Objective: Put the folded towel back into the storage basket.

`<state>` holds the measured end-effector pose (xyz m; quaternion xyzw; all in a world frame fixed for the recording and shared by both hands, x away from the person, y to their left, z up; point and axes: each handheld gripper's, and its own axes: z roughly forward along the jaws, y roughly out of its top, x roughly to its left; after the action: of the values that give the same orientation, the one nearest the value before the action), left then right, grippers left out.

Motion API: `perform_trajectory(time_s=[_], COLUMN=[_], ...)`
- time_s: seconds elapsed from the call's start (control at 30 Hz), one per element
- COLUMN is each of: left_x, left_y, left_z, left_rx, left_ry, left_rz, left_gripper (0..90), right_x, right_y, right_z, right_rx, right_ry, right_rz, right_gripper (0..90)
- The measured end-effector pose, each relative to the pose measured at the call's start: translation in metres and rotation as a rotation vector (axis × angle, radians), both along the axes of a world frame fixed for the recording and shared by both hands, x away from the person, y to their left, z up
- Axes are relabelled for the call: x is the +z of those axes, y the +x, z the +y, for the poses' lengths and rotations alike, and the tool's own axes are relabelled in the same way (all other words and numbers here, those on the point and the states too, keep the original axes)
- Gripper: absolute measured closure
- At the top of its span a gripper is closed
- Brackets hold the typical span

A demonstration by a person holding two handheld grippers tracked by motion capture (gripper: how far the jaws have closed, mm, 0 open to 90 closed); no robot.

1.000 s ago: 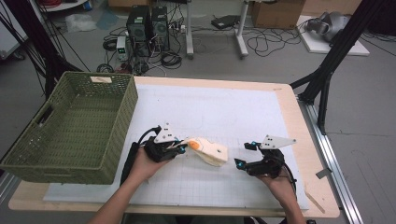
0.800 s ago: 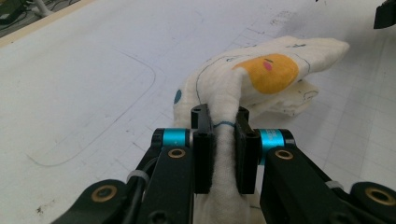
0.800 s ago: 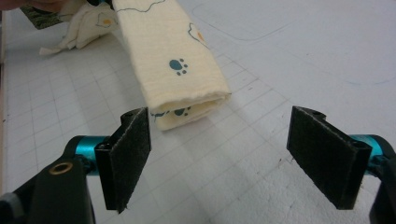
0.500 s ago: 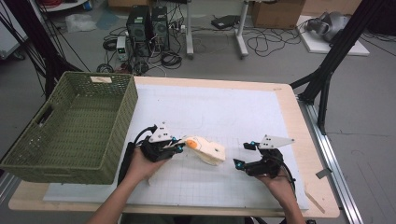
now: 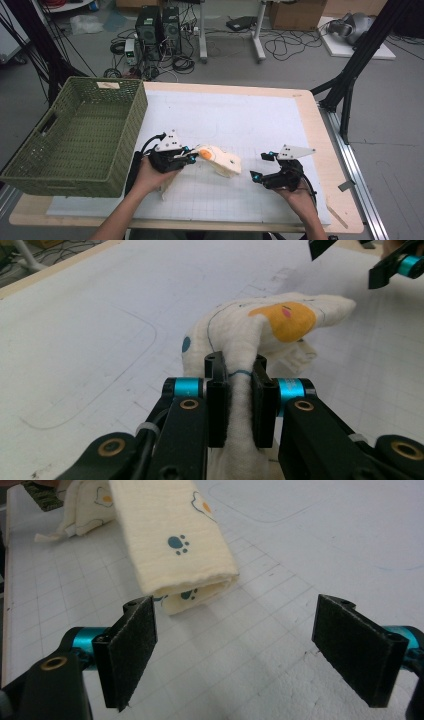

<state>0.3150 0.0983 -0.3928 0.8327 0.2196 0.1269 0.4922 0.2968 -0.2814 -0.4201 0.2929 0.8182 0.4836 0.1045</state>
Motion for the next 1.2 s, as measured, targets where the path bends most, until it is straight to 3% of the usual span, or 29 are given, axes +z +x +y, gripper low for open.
perform_trajectory(time_s=[0.2,0.37,1.2], left_x=[0.013,0.025,0.074], left_y=[-0.002,-0.005,-0.005], left_z=[0.007,0.015,0.046], left_rx=[-0.073,-0.093,-0.014], left_ry=[-0.037,-0.052,-0.064], left_rz=[0.007,-0.004,-0.039], left_gripper=[80.9,80.9,80.9], right_x=[0.000,0.001,-0.001], right_y=[0.000,0.000,0.002], right_z=[-0.001,-0.001,0.000], right_rx=[-0.001,-0.001,0.007], right_ry=[0.004,0.005,-0.001], right_rz=[-0.004,-0.006,-0.001], right_gripper=[17.2,17.2,17.2])
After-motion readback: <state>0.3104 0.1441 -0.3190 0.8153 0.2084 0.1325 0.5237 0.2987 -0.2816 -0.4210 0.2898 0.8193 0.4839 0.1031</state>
